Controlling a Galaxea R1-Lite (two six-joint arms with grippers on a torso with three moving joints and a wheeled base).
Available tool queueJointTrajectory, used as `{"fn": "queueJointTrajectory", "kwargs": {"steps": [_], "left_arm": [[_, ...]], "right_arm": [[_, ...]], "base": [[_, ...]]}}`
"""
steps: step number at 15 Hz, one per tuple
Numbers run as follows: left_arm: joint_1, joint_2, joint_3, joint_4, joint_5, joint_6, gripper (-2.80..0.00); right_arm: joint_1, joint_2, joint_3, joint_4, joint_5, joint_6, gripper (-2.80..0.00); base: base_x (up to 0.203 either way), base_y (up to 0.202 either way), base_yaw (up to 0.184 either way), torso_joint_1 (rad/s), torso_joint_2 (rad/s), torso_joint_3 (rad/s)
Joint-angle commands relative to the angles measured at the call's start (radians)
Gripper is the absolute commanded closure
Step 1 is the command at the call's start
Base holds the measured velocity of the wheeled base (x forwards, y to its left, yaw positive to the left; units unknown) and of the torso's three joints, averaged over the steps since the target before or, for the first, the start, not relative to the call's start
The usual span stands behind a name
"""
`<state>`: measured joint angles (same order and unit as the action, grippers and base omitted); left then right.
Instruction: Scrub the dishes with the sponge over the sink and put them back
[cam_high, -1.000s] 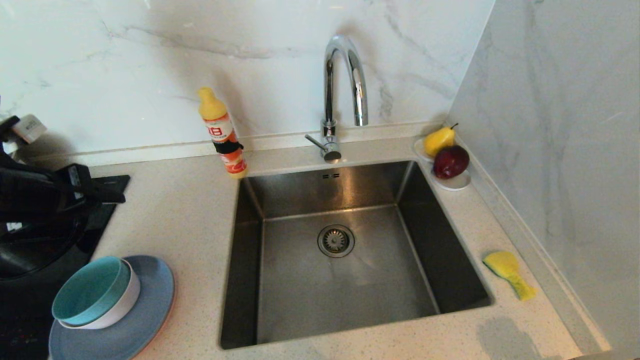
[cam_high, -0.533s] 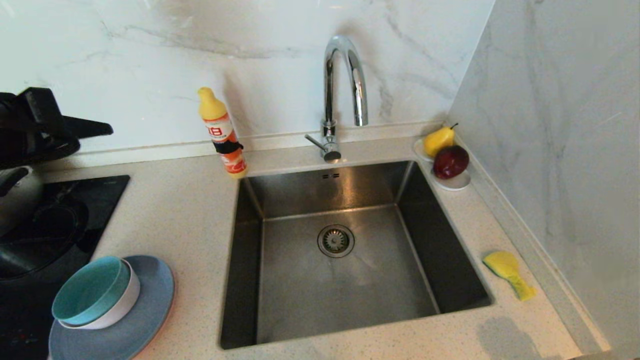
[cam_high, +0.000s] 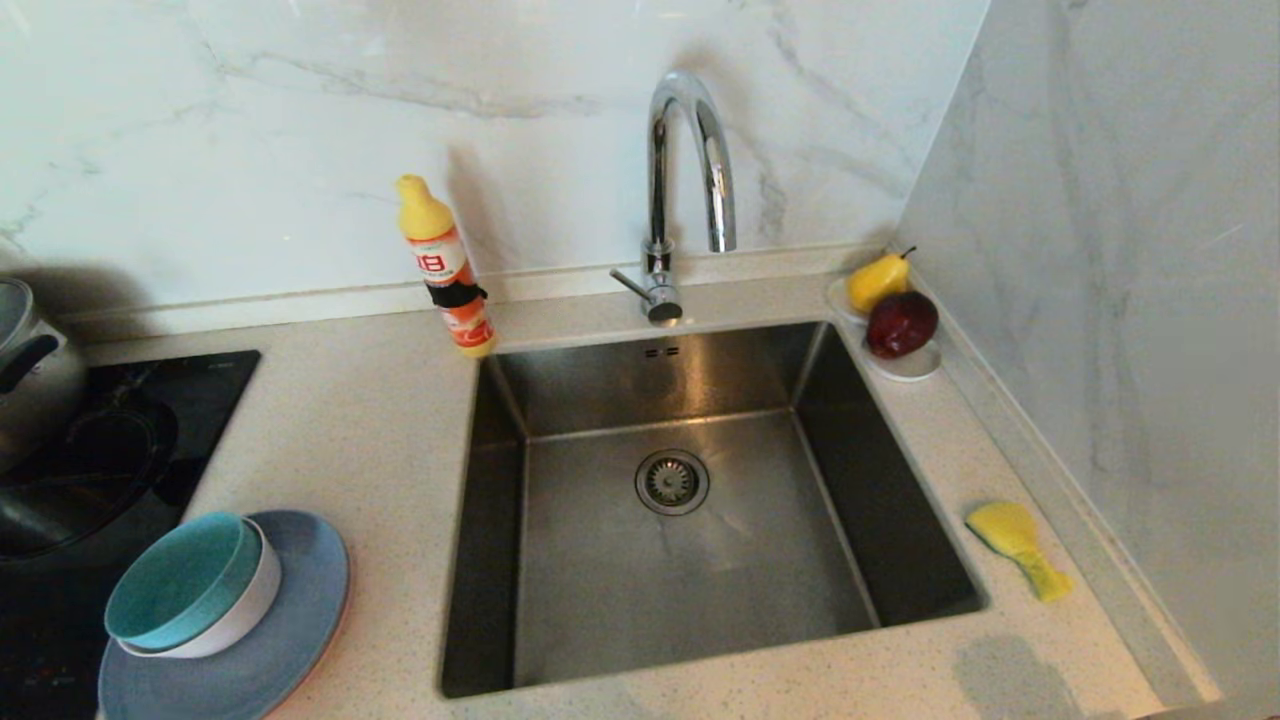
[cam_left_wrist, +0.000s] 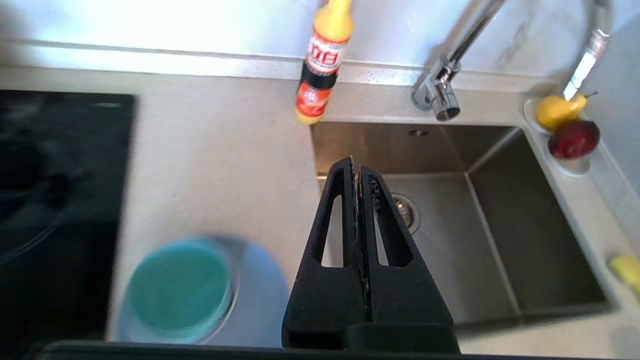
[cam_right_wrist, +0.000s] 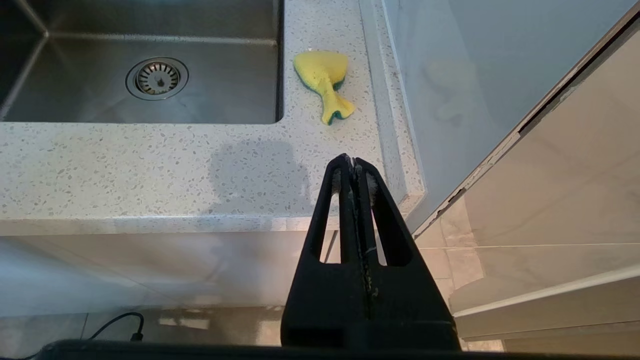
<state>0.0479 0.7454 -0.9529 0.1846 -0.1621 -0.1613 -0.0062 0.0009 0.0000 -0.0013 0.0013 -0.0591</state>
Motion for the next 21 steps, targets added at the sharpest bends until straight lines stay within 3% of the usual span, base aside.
{"fn": "queueJointTrajectory", "kwargs": {"steps": [1, 4, 6, 8, 10, 12, 14, 16, 21], "left_arm": [[0.000, -0.333, 0.122, 0.050, -0.017, 0.028, 0.00], [-0.014, -0.590, 0.336, 0.152, -0.086, 0.121, 0.00], [-0.020, -0.675, 0.490, 0.176, -0.064, 0.173, 0.00], [-0.023, -0.727, 0.648, 0.166, 0.024, 0.231, 0.00], [-0.024, -0.737, 0.818, 0.055, 0.105, 0.246, 0.00], [-0.026, -0.743, 0.942, -0.138, 0.131, 0.248, 0.00], [-0.028, -0.745, 0.947, -0.152, 0.141, 0.235, 0.00], [-0.028, -0.745, 0.953, -0.169, 0.150, 0.177, 0.00], [-0.028, -0.745, 0.953, -0.169, 0.154, 0.175, 0.00]], "right_arm": [[0.000, 0.001, 0.000, 0.000, 0.001, -0.001, 0.00], [0.000, 0.001, 0.000, 0.000, 0.000, 0.000, 0.00], [0.000, 0.001, 0.000, 0.000, 0.000, 0.001, 0.00], [0.000, 0.001, 0.000, 0.000, 0.000, 0.001, 0.00], [0.000, 0.001, 0.000, 0.000, 0.000, 0.001, 0.00], [0.000, 0.001, 0.000, 0.001, 0.000, -0.001, 0.00], [0.000, 0.001, 0.000, 0.000, 0.000, 0.001, 0.00], [0.000, 0.001, 0.000, 0.001, 0.003, -0.011, 0.00], [0.000, 0.001, 0.000, 0.001, 0.006, 0.014, 0.00]], "base": [[0.000, 0.000, 0.000, 0.000, 0.00, 0.000], [0.000, 0.000, 0.000, 0.000, 0.00, 0.000], [0.000, 0.000, 0.000, 0.000, 0.00, 0.000], [0.000, 0.000, 0.000, 0.000, 0.00, 0.000], [0.000, 0.000, 0.000, 0.000, 0.00, 0.000], [0.000, 0.000, 0.000, 0.000, 0.00, 0.000], [0.000, 0.000, 0.000, 0.000, 0.00, 0.000], [0.000, 0.000, 0.000, 0.000, 0.00, 0.000], [0.000, 0.000, 0.000, 0.000, 0.00, 0.000]]}}
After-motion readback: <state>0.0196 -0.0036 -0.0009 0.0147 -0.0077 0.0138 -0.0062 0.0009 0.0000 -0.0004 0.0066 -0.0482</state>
